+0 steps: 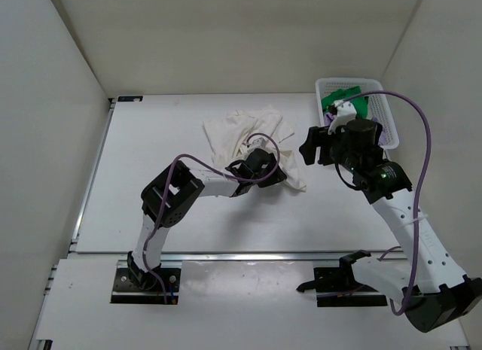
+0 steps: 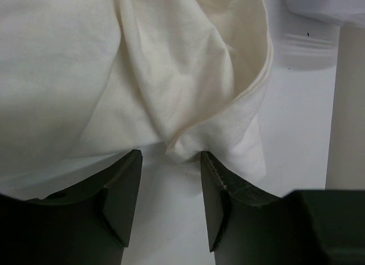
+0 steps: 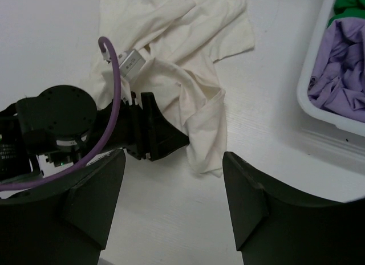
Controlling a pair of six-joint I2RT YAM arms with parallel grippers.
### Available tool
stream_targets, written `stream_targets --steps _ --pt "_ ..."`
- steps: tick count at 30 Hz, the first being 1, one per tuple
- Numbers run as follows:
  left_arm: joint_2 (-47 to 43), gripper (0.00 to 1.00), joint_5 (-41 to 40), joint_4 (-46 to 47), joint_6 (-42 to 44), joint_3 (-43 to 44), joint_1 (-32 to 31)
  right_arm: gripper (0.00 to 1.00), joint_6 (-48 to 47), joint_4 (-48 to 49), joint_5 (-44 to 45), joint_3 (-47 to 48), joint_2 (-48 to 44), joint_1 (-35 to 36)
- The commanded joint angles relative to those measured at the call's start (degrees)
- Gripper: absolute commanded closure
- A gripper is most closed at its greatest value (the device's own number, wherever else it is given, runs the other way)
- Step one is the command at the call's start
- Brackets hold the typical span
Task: Fold and stack the t-shirts
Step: Flatten out the tshirt
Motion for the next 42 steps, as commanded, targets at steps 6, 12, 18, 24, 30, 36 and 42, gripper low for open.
stream_targets --steps 6,12,18,24,30,36,42 --pt "0.6 0.56 -1.0 3.9 -1.8 4.2 -0.4 0.35 1.4 6.6 -6.2 -6.5 -3.3 0.8" --pt "0.0 0.71 -1.5 2.8 -1.5 4.8 -0.5 0.34 1.6 7.3 -7.8 -9.5 -3.5 0.2" --pt "0.6 0.92 -0.4 1.8 -2.0 5.3 0.3 0.35 2.5 7.5 -9.2 -11.3 -4.8 -0.4" --pt "-7.4 0.99 1.5 1.7 0.1 -3.5 1.0 0.35 4.0 9.1 -9.1 -14.5 -4.2 -0.3" --pt "-22.8 1.0 2.9 -3.5 4.0 -18.7 5.4 0.35 8.3 10.9 -5.9 -17.9 -3.5 4.1" --pt "-50.2 1.0 4.9 -13.6 5.3 -37.3 16.7 0.35 12.5 15.0 -0.4 -22.0 -2.2 7.8" --pt "-80.1 1.0 15.1 -38.9 15.7 -37.8 47.4 0.35 15.4 23.2 0.6 -26.1 0.3 8.0"
